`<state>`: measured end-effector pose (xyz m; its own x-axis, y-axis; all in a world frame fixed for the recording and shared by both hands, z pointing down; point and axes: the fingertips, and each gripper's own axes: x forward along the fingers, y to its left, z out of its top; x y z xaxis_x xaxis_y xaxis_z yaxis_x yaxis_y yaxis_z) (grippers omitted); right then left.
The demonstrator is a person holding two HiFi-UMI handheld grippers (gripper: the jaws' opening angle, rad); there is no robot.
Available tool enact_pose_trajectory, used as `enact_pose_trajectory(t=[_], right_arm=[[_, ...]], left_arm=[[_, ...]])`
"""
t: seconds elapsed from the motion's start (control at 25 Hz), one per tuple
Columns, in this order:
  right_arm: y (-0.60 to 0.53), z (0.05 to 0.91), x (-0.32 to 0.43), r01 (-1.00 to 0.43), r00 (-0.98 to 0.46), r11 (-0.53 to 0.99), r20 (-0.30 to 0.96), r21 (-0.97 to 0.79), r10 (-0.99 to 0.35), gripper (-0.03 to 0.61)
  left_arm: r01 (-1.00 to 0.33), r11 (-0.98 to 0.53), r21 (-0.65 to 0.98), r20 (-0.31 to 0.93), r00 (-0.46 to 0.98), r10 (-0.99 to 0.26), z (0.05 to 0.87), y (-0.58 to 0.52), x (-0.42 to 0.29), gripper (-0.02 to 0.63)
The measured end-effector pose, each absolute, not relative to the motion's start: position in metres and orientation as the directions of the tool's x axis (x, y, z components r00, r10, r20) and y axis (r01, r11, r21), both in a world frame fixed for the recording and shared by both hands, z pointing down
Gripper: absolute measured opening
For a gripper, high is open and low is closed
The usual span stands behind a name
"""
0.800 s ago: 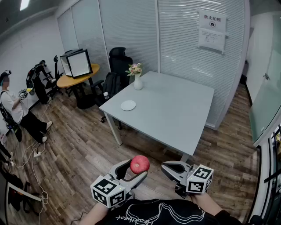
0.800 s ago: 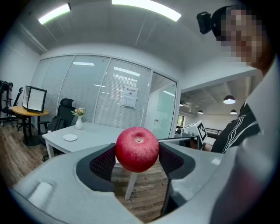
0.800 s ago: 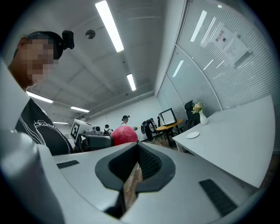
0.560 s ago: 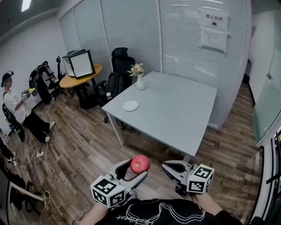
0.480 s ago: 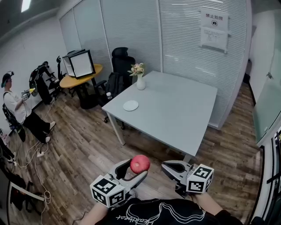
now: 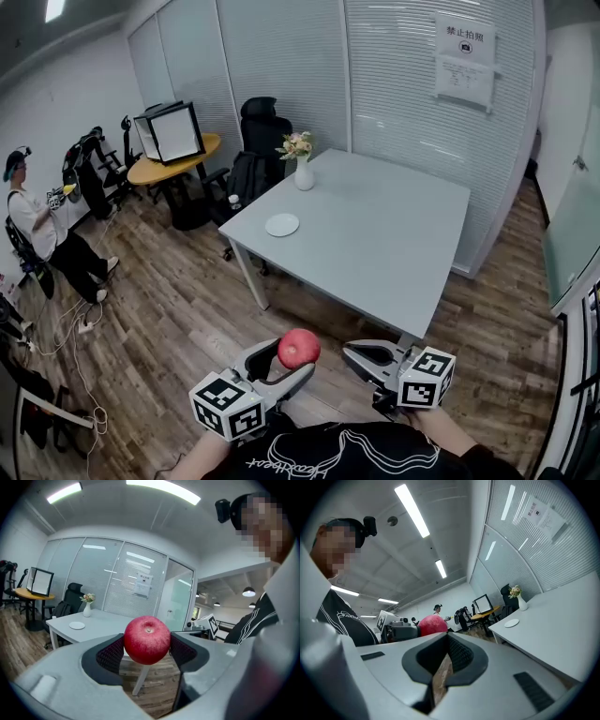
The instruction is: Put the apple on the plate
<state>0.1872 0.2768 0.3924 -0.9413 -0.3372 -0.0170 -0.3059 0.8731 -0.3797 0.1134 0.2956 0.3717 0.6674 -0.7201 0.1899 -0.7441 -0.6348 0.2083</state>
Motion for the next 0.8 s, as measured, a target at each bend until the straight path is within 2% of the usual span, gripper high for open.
enact_pose_trajectory(t=[0.12,0.48,0.8], right_arm=[[0.265,0.399,0.174,-0.313,-0.941,0.869,0.005,-0.384,-0.338,0.008],[0.200,0.411,0.129,-0.355,-0.927,0.837,0.039,-0.416,-0.374,0.008],[0.127,0.406,0.064,-0.404,-0.900,0.794,0.041,-0.454,-0.435,0.008]], left_arm=[[-0.730,-0.634,0.255,0.185,0.680,-0.709,0.379,0.284,0.101,0.318],[-0.704,-0.659,0.263,0.199,0.708,-0.677,0.385,0.218,0.056,0.318],[-0.667,-0.688,0.286,0.222,0.745,-0.629,0.383,0.140,-0.013,0.318]])
